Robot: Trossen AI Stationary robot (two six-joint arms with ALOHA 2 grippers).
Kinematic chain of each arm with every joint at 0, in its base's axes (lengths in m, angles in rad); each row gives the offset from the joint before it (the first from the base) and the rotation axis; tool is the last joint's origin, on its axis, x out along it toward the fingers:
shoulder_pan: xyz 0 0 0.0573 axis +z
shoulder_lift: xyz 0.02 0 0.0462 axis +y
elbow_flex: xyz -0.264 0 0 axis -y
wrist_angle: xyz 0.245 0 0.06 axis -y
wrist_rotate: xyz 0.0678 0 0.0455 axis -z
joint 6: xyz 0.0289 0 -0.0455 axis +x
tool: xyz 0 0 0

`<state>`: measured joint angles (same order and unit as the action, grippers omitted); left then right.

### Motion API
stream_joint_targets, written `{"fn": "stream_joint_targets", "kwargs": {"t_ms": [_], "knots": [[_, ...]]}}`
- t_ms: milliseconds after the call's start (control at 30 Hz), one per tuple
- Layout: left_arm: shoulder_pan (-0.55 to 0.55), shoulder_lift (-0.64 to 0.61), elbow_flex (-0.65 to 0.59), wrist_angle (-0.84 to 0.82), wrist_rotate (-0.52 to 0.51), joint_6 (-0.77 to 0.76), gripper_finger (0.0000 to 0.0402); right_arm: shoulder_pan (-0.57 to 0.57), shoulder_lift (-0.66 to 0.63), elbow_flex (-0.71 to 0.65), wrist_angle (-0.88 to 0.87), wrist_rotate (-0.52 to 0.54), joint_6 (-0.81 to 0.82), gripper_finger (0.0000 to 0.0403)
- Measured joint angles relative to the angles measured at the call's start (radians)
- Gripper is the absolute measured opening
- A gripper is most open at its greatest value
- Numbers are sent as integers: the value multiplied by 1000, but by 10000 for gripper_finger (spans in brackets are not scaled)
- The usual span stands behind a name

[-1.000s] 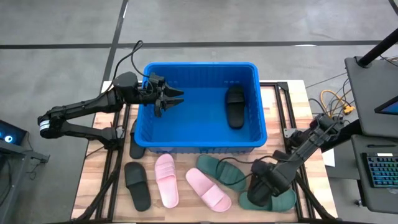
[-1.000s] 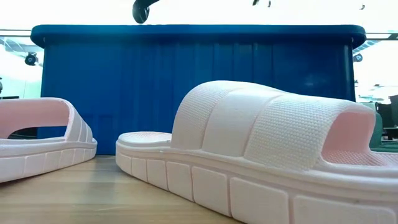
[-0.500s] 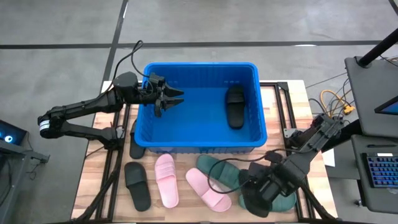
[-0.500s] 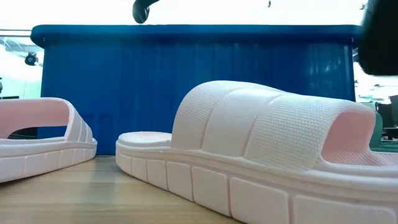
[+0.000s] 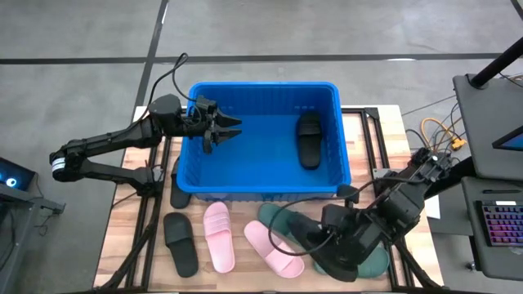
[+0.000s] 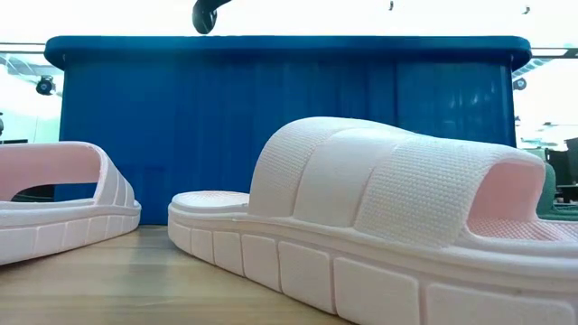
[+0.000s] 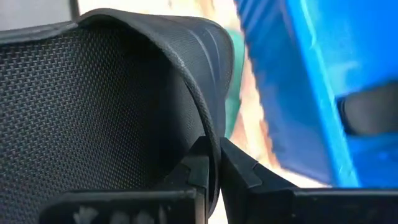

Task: Pick and place slides into bin
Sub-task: Put the black slide into the blue bin

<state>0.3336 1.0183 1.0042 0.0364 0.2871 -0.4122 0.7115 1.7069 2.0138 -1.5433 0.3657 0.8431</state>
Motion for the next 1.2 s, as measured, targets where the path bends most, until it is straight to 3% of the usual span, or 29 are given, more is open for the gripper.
{"fn": "stream_joint_targets", "kwargs": {"t_ms": [433,900,1200], "knots": [[-1,0,0,0,0,-2,196,-141,-1,105,0,361,-296,13],[0,0,0,0,0,-2,196,-480,-1,72,-25,373,-582,13],[0,0,0,0,0,-2,196,-667,0,24,-16,473,-805,13]]}}
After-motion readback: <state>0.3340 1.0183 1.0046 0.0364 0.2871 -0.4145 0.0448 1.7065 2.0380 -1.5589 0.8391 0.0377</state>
